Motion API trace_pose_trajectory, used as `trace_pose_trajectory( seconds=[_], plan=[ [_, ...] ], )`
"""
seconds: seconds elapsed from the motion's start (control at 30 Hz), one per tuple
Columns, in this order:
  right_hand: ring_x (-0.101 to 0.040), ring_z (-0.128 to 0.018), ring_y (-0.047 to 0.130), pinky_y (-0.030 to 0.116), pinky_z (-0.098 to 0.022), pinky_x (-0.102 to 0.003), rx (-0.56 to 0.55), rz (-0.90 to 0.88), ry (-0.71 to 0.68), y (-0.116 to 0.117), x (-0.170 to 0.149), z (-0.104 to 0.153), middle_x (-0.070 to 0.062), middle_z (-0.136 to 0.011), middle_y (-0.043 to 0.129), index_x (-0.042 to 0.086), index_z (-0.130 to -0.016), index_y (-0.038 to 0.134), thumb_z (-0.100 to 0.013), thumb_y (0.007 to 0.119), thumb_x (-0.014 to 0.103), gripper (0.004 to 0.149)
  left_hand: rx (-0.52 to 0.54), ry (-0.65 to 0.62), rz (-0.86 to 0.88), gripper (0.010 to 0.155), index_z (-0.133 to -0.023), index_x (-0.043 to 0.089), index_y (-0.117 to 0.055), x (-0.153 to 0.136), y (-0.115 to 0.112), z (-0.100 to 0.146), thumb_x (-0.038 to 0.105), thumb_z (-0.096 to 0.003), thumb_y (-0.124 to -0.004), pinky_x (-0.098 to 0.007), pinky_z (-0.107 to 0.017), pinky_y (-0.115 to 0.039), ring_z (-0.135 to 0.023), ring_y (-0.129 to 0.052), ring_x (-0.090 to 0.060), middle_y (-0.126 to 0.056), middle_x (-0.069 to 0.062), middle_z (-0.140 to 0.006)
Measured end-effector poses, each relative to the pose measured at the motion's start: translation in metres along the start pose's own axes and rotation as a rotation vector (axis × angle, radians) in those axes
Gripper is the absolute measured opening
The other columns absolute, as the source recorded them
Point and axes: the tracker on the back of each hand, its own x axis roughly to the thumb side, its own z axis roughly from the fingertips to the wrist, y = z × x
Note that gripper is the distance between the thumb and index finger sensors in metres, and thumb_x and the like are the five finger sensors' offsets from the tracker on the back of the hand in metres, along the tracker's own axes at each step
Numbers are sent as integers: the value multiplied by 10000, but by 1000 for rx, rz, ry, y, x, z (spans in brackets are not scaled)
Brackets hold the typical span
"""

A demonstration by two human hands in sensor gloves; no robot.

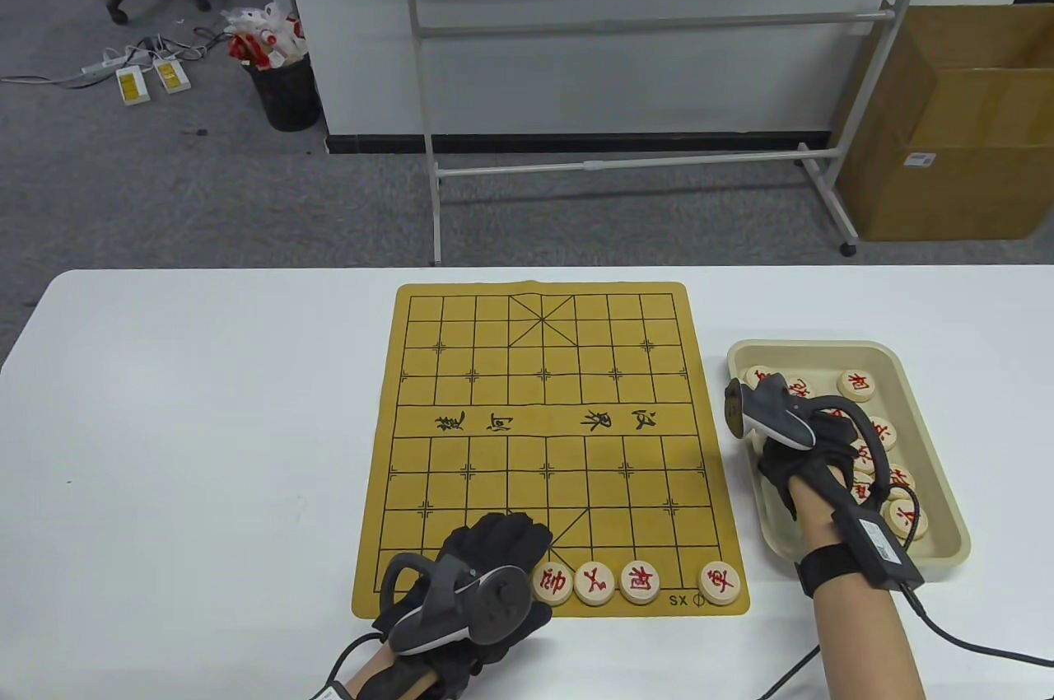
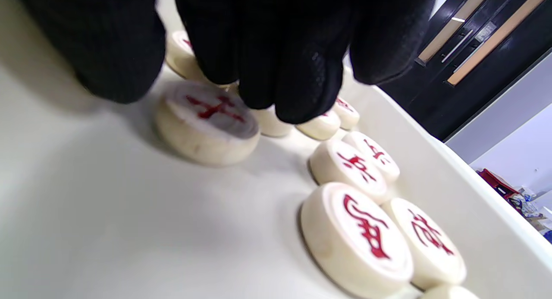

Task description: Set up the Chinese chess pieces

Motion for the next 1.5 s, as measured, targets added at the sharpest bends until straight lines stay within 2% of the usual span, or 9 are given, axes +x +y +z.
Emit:
trace_pose_trajectory(
  seconds=[0.3,0.53,0.77,0.9,1.03,1.13,1.23,1.37,1.5],
  plan=[
    [-282,-834,918,689,-710,-535,55,-7,27,4,-4,-1,-75,-1029,792,234,-1050,647,-411,838,539,733,-4,0,0,842,-1091,264,-453,0,0,0,626,-363,-672,-585,-755,-617,-1085,-609,-321,-539,-56,-1163],
    [-256,-753,971,702,-704,-530,-3,-42,17,7,-5,-3,-67,-943,873,209,-1018,689,-410,841,509,695,-6,-1,0,842,-1091,264,-453,0,0,0,626,-363,-672,-585,-755,-616,-1084,-610,-321,-539,-56,-1164],
    [-243,-795,989,717,-700,-512,18,-24,5,10,-2,-2,-62,-968,871,216,-1022,688,-390,880,505,721,-6,0,-1,842,-1091,264,-454,0,-1,-1,625,-362,-673,-585,-756,-616,-1084,-611,-321,-539,-58,-1164],
    [-237,-765,973,698,-711,-524,-15,-13,1,11,0,-2,-82,-965,865,216,-1018,688,-381,901,494,727,-5,0,0,842,-1091,264,-453,0,-1,-1,626,-363,-672,-586,-755,-616,-1085,-610,-321,-539,-58,-1164],
    [-251,-771,959,675,-722,-549,-48,-63,-1,1,-8,5,-87,-980,849,207,-1032,667,-387,892,496,742,-1,-1,3,841,-1090,265,-453,0,-1,-1,625,-363,-673,-585,-755,-617,-1084,-609,-322,-537,-56,-1164],
    [-249,-773,970,603,-747,-613,-147,-124,-14,-17,-17,24,-83,-980,849,196,-1041,653,-394,873,512,753,4,-3,8,842,-1091,266,-450,1,-1,-1,624,-363,-674,-586,-758,-613,-1086,-604,-322,-534,-55,-1165],
    [-246,-749,1002,603,-744,-622,-278,-199,-93,-38,-21,56,-69,-953,879,190,-1032,674,-395,852,550,753,19,-9,10,841,-1091,268,-448,2,0,0,624,-363,-675,-585,-757,-614,-1087,-603,-320,-532,-53,-1165],
    [-268,-748,1012,598,-738,-645,-398,-309,-276,-55,-9,112,-104,-953,871,183,-1030,677,-395,863,536,750,61,-32,19,836,-1088,272,-449,7,3,3,619,-363,-680,-581,-759,-616,-1085,-610,-313,-534,-48,-1163],
    [-301,-775,989,620,-723,-657,-414,-503,-523,-60,11,164,-181,-991,794,165,-1040,663,-402,888,469,743,151,-70,41,825,-1081,282,-458,16,10,8,607,-362,-697,-563,-757,-635,-1063,-649,-289,-557,-36,-1151]
  ],
)
